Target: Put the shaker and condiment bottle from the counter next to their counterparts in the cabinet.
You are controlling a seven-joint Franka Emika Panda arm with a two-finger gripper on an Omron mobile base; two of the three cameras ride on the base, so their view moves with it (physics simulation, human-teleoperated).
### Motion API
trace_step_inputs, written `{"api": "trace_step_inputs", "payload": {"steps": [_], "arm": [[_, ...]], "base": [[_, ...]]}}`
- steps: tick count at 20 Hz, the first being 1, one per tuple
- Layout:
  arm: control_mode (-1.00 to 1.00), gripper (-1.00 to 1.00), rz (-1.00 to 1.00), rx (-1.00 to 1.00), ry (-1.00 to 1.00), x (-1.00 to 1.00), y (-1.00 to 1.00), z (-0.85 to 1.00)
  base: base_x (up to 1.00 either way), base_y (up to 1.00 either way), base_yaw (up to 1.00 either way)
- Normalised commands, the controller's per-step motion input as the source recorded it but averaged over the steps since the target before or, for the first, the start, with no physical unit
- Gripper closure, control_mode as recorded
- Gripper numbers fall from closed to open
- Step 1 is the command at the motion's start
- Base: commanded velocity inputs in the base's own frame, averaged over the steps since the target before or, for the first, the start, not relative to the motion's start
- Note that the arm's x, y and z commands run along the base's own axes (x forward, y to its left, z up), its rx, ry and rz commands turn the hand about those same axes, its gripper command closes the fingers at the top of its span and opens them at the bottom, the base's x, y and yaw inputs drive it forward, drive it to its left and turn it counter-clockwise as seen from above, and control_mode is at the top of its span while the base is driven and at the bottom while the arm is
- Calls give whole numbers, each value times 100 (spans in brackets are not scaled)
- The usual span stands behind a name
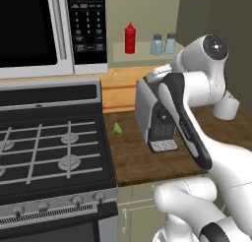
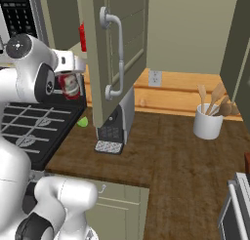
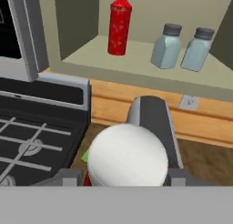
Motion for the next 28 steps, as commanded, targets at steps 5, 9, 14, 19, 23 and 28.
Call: {"api": "trace_step_inputs", "payload": {"steps": [5, 9, 14, 19, 23, 28], "arm": [[-100, 100, 24, -9, -17, 0, 19, 52], [-100, 100, 20, -7, -19, 0, 12, 50], [-100, 100, 12, -7, -19, 0, 8, 40], [-100, 100, -2, -1, -12, 16, 0, 12], [-100, 100, -25, 0, -5, 28, 0, -9], [-100, 100, -33, 0, 0, 24, 2, -4]], "base": [[0, 0, 0], [0, 0, 0], [0, 0, 0], [0, 0, 0], [0, 0, 0], [0, 0, 0]]}}
